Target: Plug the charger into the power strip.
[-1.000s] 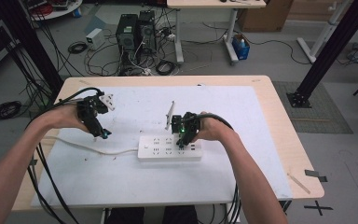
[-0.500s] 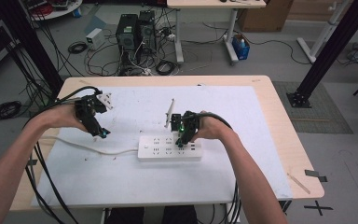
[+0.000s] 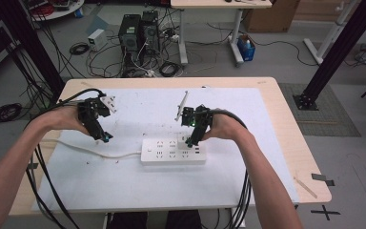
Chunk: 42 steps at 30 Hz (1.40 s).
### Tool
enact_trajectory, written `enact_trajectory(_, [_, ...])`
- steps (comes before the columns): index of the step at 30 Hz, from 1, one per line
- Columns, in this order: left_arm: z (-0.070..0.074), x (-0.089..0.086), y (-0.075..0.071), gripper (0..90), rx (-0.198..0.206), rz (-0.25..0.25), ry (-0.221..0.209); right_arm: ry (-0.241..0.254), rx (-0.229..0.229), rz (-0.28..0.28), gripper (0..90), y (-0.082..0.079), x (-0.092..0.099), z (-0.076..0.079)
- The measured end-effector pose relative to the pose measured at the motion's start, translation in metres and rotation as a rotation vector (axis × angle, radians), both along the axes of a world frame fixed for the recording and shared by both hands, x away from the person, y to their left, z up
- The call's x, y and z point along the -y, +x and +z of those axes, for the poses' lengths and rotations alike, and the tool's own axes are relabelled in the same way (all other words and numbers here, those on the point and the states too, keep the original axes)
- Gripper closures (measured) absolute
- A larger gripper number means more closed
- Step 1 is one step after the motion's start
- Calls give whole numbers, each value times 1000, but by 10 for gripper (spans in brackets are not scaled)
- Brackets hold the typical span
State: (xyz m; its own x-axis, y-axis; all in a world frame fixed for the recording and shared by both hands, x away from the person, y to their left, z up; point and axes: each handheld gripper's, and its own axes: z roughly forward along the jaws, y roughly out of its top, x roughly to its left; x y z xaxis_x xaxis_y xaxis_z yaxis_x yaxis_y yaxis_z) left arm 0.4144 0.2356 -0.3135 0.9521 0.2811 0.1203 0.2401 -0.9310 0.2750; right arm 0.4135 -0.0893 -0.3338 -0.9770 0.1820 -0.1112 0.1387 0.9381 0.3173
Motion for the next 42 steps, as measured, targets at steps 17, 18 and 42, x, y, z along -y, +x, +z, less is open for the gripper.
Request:
enact_trajectory(17, [10,-3,-3,111,-5,-20,30,-61,115,-148,129,-7,52,54])
enact_trajectory(18, [11,-4,-3,110,-5,-22,32,-75,118,-153,129,-8,53,55])
enact_trajectory(42, [15,-2,-3,111,-9,-30,47,-115,100,-190,129,-13,73,58])
